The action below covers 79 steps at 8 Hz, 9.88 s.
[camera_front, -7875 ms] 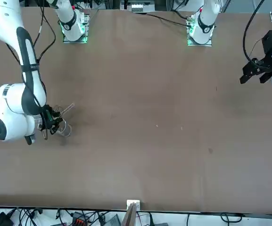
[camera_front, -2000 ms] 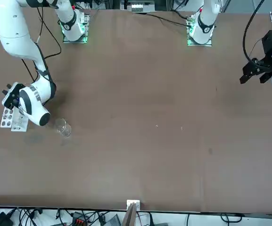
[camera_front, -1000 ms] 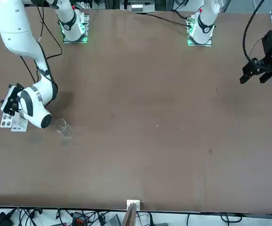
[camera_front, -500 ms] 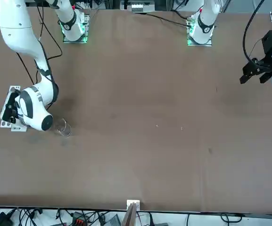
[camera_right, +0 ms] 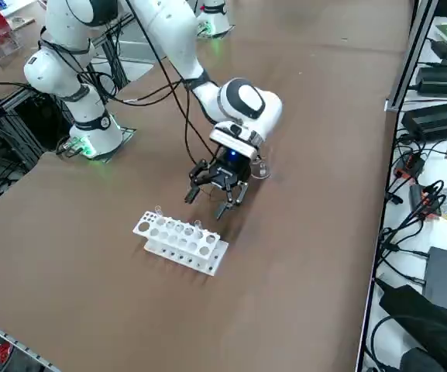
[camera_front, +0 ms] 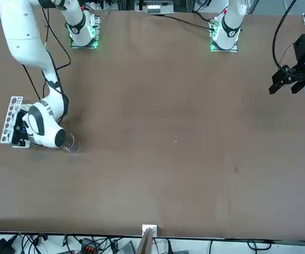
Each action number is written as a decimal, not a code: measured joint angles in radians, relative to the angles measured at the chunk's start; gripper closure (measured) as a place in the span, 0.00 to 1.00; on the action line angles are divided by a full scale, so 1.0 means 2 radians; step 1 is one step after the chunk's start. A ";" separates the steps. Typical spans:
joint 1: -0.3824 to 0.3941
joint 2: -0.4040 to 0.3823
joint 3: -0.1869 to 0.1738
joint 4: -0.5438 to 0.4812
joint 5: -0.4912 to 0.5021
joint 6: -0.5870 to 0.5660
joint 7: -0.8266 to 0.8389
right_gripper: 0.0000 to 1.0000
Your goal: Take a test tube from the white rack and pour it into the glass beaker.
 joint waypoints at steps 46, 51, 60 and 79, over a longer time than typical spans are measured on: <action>-0.027 0.029 -0.004 0.093 -0.035 -0.151 0.071 0.81; 0.029 -0.035 -0.002 0.132 0.096 -0.198 -0.037 0.81; 0.140 -0.039 -0.001 0.208 0.369 -0.108 -0.216 0.81; 0.054 -0.026 -0.004 0.169 0.642 -0.026 -0.448 0.81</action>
